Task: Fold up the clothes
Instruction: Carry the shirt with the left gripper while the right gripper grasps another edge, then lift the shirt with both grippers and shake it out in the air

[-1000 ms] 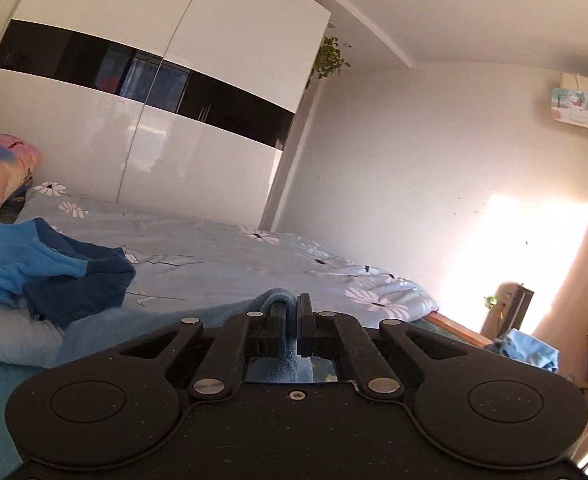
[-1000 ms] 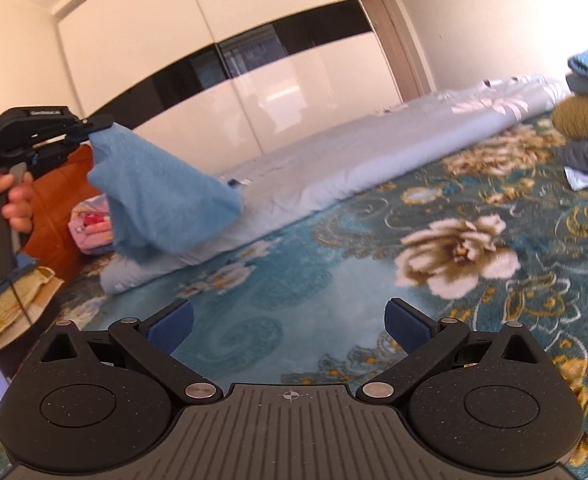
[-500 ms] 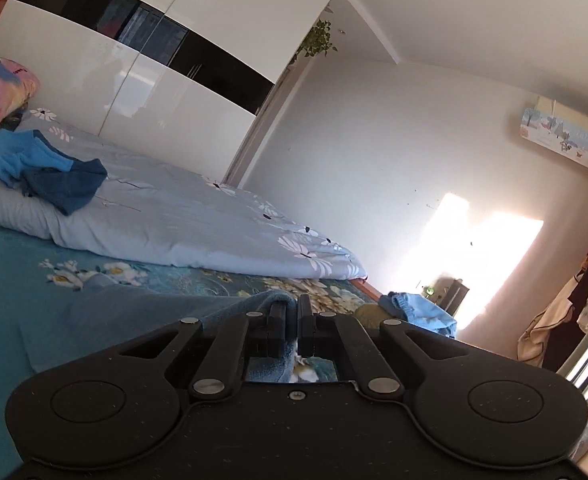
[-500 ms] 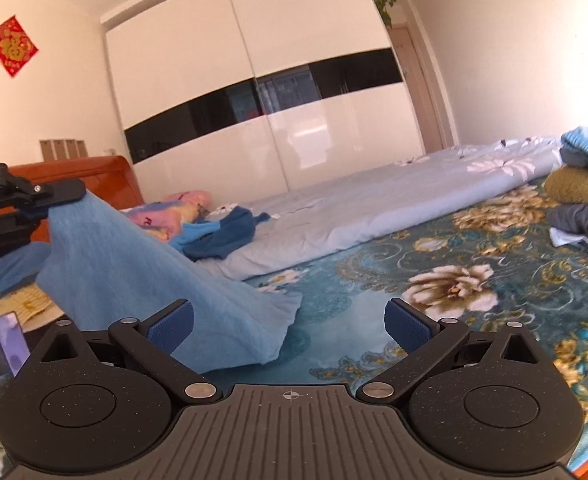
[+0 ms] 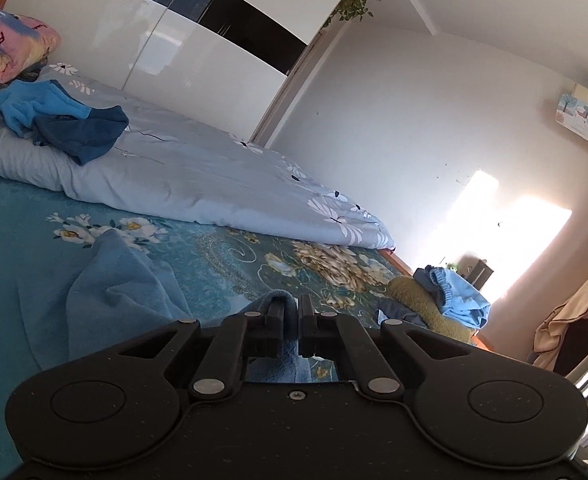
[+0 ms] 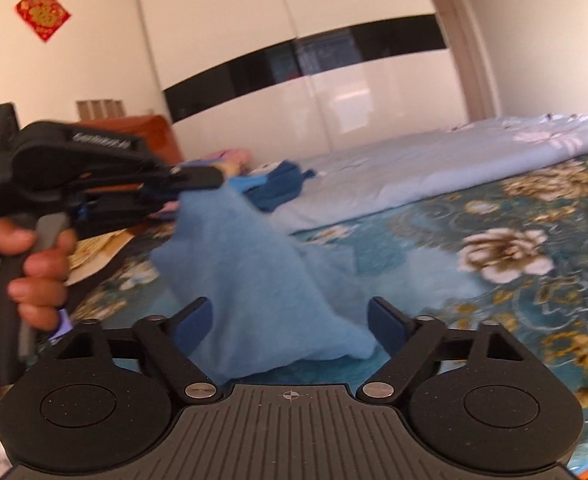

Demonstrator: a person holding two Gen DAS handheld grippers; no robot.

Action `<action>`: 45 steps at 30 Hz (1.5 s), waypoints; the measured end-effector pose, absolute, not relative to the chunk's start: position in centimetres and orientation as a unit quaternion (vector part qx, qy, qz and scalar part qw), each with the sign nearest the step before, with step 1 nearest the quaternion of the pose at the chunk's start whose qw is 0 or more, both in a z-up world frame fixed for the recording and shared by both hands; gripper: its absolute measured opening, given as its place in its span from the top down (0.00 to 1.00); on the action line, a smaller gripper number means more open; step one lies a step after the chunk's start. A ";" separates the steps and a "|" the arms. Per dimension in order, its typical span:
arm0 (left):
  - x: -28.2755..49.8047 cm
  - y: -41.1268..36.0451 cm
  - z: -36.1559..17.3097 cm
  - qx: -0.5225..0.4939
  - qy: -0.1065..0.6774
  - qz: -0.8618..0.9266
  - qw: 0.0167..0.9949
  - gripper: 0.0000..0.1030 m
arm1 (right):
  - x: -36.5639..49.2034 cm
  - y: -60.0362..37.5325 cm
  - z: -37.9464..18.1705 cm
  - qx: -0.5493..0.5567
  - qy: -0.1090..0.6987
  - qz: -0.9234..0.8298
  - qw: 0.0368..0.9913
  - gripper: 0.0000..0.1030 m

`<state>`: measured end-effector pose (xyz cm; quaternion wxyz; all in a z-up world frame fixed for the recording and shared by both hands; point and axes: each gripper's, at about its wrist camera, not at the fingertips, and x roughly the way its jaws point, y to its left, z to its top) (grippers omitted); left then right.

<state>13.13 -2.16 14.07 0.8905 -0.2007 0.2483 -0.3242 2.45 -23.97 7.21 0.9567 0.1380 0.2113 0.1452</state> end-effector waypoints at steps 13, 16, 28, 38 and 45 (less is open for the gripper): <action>16.2 -1.3 11.4 -0.217 0.274 -0.328 0.878 0.83 | 8.0 -19.8 5.9 0.149 0.285 0.159 0.933 0.82; 15.9 0.9 10.4 -0.225 0.276 -0.317 0.879 0.55 | 9.2 -21.1 5.7 0.177 0.298 0.149 0.926 0.90; 13.6 0.3 4.7 -0.104 0.330 -0.298 0.890 0.48 | 12.1 -23.6 6.9 0.133 0.292 0.096 0.942 0.93; 14.2 -3.9 2.3 -0.016 0.342 -0.318 0.884 0.78 | 12.8 -24.6 6.7 0.095 0.301 0.052 0.947 0.93; 14.3 -1.6 5.0 -0.040 0.288 -0.296 0.910 0.96 | 13.5 -24.6 7.1 0.054 0.296 0.022 0.953 0.95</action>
